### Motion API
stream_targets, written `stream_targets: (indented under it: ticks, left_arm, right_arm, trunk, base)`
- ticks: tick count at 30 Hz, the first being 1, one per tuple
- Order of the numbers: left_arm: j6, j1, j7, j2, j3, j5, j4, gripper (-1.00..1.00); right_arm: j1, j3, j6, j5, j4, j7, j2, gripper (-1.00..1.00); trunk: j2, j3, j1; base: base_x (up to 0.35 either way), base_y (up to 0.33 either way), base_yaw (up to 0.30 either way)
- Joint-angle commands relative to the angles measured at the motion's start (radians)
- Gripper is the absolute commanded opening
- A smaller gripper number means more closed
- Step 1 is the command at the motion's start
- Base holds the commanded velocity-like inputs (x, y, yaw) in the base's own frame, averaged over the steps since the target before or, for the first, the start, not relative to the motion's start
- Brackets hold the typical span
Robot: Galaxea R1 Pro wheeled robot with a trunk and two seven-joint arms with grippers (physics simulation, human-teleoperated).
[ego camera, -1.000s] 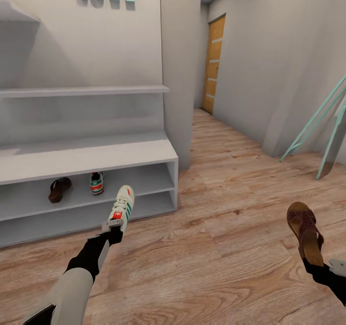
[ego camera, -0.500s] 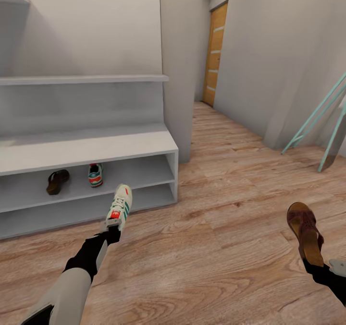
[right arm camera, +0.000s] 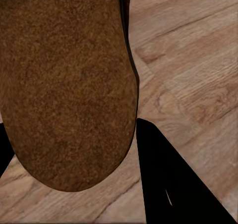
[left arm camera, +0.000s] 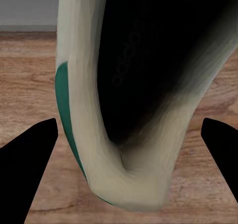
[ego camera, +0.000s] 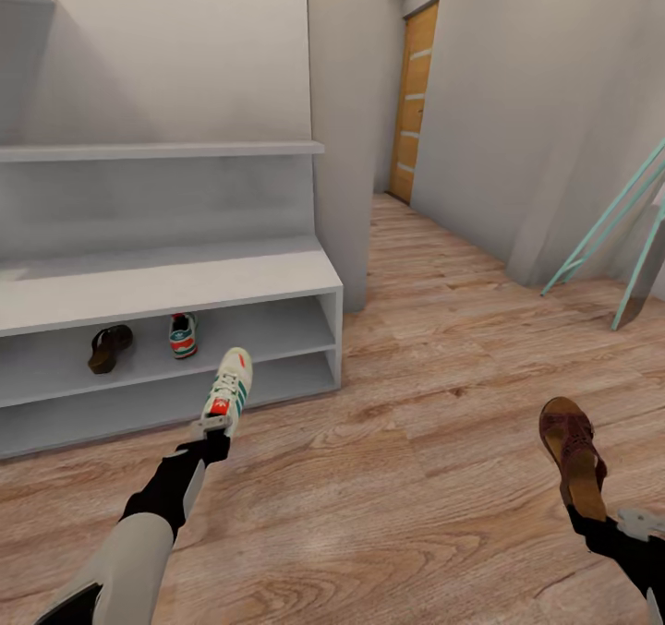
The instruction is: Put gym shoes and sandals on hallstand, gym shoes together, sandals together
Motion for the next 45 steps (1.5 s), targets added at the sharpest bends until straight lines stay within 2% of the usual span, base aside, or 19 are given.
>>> stream_targets:
  ticks: [1, 6, 25, 26, 27, 33, 45]
  left_arm:
    - [0.008, -0.002, -0.001, 0.000, -0.001, -0.006, -0.001, -1.00]
    - [0.023, -0.010, 0.000, -0.001, -0.021, -0.008, 0.000, -1.00]
    - [0.129, -0.113, 0.027, 0.001, -0.021, -0.011, 0.001, -1.00]
    - [0.455, -0.246, 0.088, -0.005, -0.019, -0.005, 0.002, -1.00]
    - [0.468, -0.252, 0.115, -0.008, -0.019, -0.002, 0.002, -1.00]
    - [0.480, -0.263, 0.161, -0.013, -0.013, 0.002, 0.001, -1.00]
    - [0.473, -0.251, 0.166, -0.003, -0.011, 0.002, 0.000, -1.00]
  right_arm:
    - [-0.001, -0.004, 0.004, 0.007, 0.002, 0.007, 0.006, -1.00]
    - [0.000, -0.005, 0.003, 0.006, 0.011, 0.006, 0.015, -1.00]
    - [0.000, -0.007, 0.009, 0.005, 0.008, 0.005, 0.014, -1.00]
    - [0.000, -0.008, 0.009, 0.005, 0.006, 0.005, 0.013, -1.00]
    - [0.000, -0.008, 0.009, 0.005, 0.006, 0.005, 0.013, -1.00]
    - [0.000, -0.008, 0.009, 0.005, 0.003, 0.005, 0.009, -1.00]
    - [0.000, -0.008, 0.009, 0.005, 0.003, 0.005, 0.008, -1.00]
  trunk:
    - [0.000, -0.001, 0.000]
    - [0.000, -0.001, 0.000]
    - [0.000, -0.001, 0.000]
    - [0.000, -0.001, 0.000]
    - [0.000, -0.001, 0.000]
    - [0.000, -0.001, 0.000]
    - [0.000, -0.001, 0.000]
  base:
    - [0.000, 0.000, 0.000]
    - [0.000, 0.000, 0.000]
    - [0.000, 0.000, 0.000]
    - [0.000, 0.000, 0.000]
    - [0.000, 0.000, 0.000]
    - [0.000, 0.000, 0.000]
    - [0.001, -0.001, 0.115]
